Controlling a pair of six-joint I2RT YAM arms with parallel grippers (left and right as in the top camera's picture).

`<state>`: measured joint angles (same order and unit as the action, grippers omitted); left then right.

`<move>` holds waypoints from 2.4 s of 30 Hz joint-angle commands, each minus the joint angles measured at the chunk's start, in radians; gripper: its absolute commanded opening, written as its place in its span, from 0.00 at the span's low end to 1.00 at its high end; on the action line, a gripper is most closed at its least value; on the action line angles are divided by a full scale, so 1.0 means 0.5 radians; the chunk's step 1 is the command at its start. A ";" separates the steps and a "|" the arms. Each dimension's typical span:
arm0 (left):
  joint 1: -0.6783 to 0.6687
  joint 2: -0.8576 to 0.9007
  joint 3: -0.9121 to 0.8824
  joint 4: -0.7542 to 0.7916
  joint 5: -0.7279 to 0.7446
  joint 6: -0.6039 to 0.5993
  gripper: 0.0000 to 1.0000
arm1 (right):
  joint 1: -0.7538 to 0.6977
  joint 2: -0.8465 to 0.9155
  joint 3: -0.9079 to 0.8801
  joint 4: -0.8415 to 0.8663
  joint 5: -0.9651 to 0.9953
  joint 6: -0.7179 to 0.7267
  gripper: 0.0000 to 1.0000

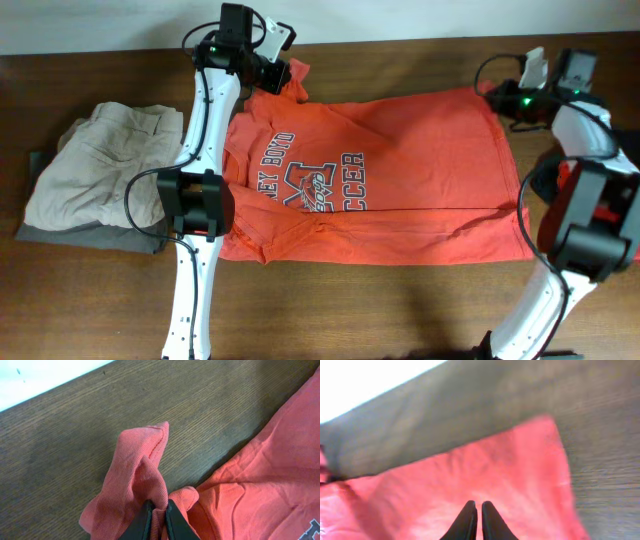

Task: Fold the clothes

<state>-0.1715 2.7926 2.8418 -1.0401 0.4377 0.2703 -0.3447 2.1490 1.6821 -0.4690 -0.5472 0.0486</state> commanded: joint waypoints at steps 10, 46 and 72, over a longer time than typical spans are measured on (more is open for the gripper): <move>0.008 -0.066 0.056 -0.004 0.022 0.031 0.09 | -0.011 0.035 0.047 0.173 0.440 -0.099 0.64; -0.011 -0.066 0.056 -0.024 0.022 0.031 0.14 | 0.003 0.519 0.047 0.420 0.027 -0.037 0.47; -0.007 -0.202 0.056 -0.298 0.021 0.031 0.15 | -0.009 0.028 0.434 -0.603 0.082 -0.150 0.04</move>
<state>-0.1719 2.7655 2.8426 -1.1622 0.4377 0.2707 -0.3454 2.2417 1.8767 -0.7418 -0.5220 -0.0109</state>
